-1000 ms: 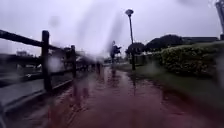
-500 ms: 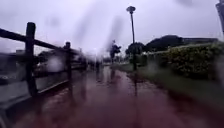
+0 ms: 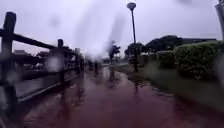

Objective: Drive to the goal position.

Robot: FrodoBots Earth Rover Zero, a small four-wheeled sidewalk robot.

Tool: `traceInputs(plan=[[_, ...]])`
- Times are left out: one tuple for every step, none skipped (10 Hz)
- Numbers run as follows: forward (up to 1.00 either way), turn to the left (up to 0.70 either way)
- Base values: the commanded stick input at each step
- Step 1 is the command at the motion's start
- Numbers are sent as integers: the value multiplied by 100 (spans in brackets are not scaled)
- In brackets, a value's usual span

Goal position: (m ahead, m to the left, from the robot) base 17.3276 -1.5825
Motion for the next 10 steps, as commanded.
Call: traceInputs(plan=[[100, 1], [99, 1], [97, 1], [97, 9], [97, 32], [97, 26], [97, 2], [97, 1], [97, 1], [97, 1]])
